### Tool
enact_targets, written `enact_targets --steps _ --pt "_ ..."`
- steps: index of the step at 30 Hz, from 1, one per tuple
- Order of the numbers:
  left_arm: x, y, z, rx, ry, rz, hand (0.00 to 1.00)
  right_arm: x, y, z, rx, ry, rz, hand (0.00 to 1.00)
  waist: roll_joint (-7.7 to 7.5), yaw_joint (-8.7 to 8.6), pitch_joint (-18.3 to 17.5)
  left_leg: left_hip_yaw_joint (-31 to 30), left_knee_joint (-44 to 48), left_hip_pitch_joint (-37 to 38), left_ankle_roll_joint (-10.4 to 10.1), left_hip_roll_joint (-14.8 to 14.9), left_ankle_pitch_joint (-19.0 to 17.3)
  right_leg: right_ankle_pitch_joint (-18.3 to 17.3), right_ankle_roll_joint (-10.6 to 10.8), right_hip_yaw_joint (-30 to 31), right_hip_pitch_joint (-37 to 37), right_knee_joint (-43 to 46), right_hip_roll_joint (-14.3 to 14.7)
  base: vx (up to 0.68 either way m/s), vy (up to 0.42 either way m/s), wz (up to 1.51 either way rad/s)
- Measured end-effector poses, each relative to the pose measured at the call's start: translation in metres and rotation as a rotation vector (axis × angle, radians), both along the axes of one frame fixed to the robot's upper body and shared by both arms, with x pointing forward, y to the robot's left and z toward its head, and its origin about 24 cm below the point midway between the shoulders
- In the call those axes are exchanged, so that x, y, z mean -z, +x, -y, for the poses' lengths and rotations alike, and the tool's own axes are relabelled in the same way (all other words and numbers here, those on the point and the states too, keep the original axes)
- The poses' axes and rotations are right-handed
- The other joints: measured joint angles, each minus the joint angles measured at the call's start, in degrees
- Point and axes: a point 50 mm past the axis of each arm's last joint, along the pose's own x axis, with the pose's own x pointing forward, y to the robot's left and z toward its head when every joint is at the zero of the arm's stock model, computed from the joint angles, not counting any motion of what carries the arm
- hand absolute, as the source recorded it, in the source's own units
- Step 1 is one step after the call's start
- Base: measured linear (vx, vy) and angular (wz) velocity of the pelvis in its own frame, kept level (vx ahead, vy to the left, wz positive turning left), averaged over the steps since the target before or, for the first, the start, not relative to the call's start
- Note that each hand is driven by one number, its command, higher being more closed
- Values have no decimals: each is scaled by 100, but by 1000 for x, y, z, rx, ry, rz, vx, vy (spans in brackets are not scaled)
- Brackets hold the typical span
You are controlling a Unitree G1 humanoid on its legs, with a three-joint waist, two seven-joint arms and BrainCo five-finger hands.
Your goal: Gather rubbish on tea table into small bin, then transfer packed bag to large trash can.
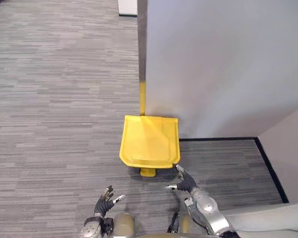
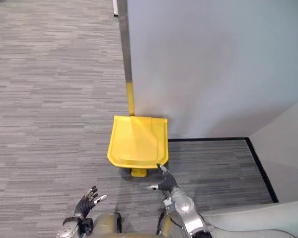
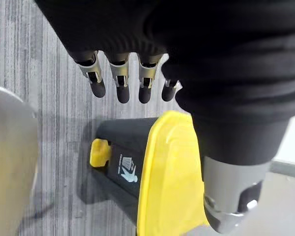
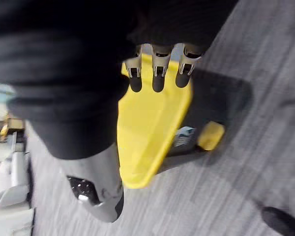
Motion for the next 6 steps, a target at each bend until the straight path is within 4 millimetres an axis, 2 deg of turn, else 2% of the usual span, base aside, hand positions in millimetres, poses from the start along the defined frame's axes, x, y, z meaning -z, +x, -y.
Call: enact_targets --steps 2,6 --pt "0 -1 1 -17 -1 -2 0 9 -15 10 32 -23 -56 0 120 -69 -58 24 -349 237 -30 50 192 173 -18 11 200 -312 103 -104 -24 -15" --pt "2 -5 -5 -27 11 -12 0 14 -26 17 56 -32 -81 0 171 -107 -173 136 -617 381 -27 74 302 349 11 82 285 -686 188 -103 4 -11"
